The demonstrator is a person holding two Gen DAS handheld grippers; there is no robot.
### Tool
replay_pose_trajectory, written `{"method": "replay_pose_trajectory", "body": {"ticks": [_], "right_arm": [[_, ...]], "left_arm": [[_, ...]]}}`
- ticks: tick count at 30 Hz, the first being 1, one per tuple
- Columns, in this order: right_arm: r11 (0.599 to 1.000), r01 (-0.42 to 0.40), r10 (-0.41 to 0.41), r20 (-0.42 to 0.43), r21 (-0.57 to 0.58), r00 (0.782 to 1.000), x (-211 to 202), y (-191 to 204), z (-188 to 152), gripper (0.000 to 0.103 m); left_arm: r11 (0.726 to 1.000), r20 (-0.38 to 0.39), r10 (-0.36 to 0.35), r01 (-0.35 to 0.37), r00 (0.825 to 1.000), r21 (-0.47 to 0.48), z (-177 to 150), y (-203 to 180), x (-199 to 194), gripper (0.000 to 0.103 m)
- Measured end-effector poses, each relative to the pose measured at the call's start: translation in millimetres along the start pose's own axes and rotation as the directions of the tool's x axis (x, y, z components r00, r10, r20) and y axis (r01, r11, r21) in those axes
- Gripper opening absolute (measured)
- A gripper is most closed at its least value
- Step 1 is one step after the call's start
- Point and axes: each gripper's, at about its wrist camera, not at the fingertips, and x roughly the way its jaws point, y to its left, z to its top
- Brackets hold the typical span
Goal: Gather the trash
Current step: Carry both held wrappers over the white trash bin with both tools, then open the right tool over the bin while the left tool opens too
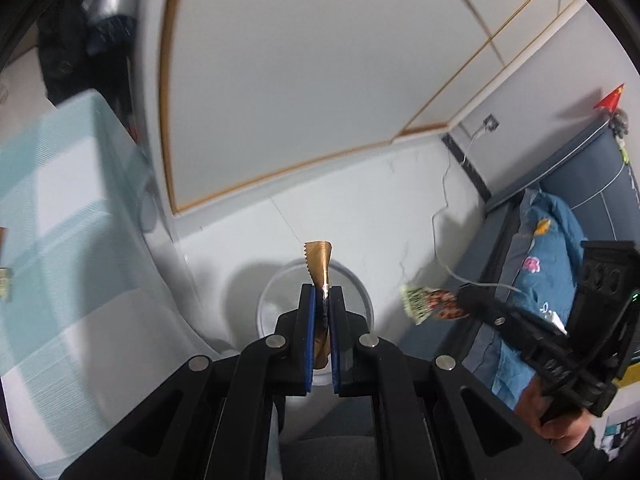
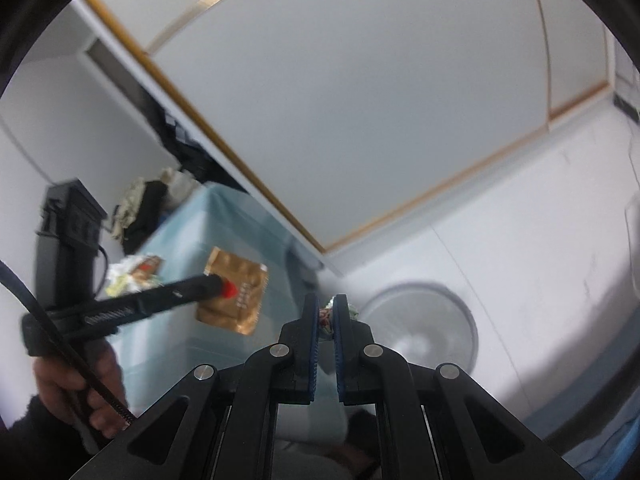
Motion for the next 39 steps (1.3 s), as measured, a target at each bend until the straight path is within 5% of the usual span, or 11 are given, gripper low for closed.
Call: {"method": "replay_pose_trajectory", "body": {"ticks": [8,14,18,33,35,37,39], "right_arm": [[0.992,0.043,-0.03,-0.113,0.116,0.993,47,-46,-20,0.011],[0.983,0.061,-0.038,-0.131,0.172,0.991,49,-70,-27,0.027],[0.974,0.096,-0.074,-0.11,0.205,0.991,43,-83,-31,0.057],[0.957,0.116,-0.087,-0.116,0.266,0.989,32,-99,-39,0.069],[0.957,0.116,-0.088,-0.115,0.265,0.989,31,-100,-40,0.069],[0.957,0.117,-0.09,-0.112,0.264,0.99,29,-99,-40,0.073],[0.959,0.119,-0.094,-0.108,0.259,0.99,27,-97,-40,0.077]], "left_arm": [[0.999,-0.145,-0.044,0.042,0.988,-0.014,3,2,44,0.002],[0.998,-0.243,-0.051,0.055,0.969,0.009,4,-9,72,0.002],[0.998,-0.289,-0.033,0.049,0.957,0.049,5,-16,84,0.002],[0.996,-0.458,0.067,-0.031,0.886,0.086,0,-22,125,0.009],[0.996,-0.456,0.066,-0.034,0.887,0.077,-1,-21,124,0.01],[0.997,-0.442,0.066,-0.042,0.895,0.063,1,-18,121,0.022],[0.997,-0.404,0.071,-0.056,0.912,0.05,4,-16,111,0.049]]}}
